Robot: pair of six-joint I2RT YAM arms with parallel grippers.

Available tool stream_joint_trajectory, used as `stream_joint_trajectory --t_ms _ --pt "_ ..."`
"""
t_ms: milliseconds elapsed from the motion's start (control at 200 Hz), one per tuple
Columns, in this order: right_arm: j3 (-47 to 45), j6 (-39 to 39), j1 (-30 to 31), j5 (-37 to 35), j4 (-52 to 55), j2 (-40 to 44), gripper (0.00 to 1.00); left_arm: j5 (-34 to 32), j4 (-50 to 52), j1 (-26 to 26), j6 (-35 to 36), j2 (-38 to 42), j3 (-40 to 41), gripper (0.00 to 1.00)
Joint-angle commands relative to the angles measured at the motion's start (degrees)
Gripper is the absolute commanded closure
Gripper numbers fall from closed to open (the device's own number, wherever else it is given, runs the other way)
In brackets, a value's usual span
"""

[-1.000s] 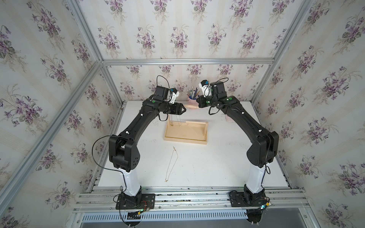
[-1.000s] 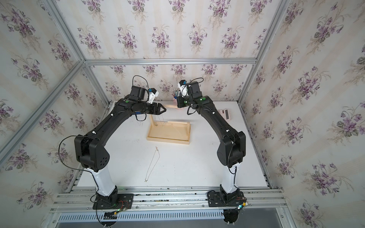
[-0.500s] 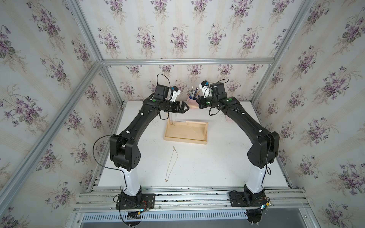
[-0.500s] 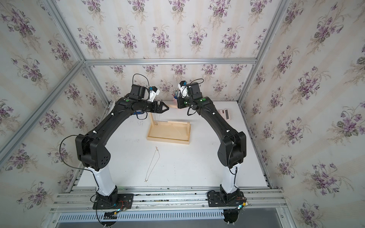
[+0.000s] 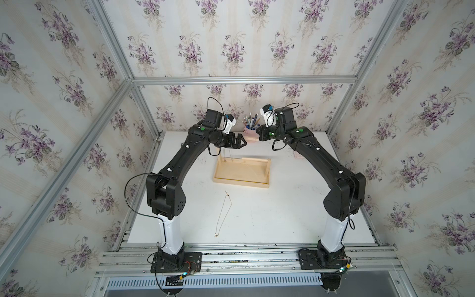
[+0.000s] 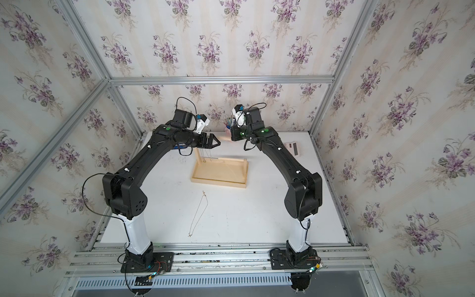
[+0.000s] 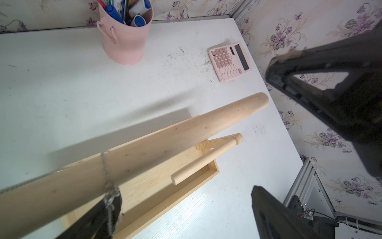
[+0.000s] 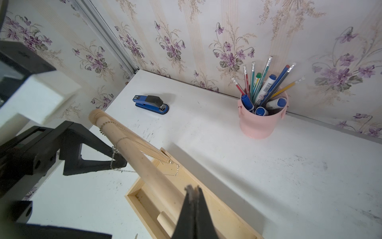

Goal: Hang the necklace on the jewelry display stand
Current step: Hang the necklace on the stand.

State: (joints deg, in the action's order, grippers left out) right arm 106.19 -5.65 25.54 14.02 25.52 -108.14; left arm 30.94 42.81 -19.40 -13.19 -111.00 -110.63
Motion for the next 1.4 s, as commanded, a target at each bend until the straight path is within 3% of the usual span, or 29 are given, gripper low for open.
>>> stream_joint_trajectory --t_ms 0,295,525,709,1069,1314,1399 --pt "-0.5 -0.2 0.1 0.2 -1.3 1.1 1.00 -5.8 1.4 -0.8 1.3 0.2 -0.4 0.00" --pt "-1.2 0.1 0.1 -0.7 -1.2 1.5 1.00 -14.3 0.6 -4.0 3.2 -0.6 -0.6 0.00" --pt "-2.1 -0.2 0.1 -0.2 -1.7 1.3 1.00 -20.9 -4.1 -5.0 -2.1 1.1 3.3 0.00" --pt "-3.0 -0.4 0.0 -0.1 -2.0 1.7 1.00 -21.1 -8.9 -5.4 -6.7 0.5 6.2 0.00" --pt "-4.5 -0.4 0.1 -1.3 -2.1 2.8 1.00 -17.5 -15.5 -5.5 -7.3 1.3 10.0 0.00" --pt "-16.4 -0.9 0.2 -0.9 -7.9 10.5 1.00 -15.1 -11.0 -4.8 -8.4 1.8 6.2 0.00" --pt "-22.3 -1.4 0.2 -0.5 -11.4 14.7 0.95 -13.1 -9.2 -4.4 -9.1 1.5 4.0 0.00"
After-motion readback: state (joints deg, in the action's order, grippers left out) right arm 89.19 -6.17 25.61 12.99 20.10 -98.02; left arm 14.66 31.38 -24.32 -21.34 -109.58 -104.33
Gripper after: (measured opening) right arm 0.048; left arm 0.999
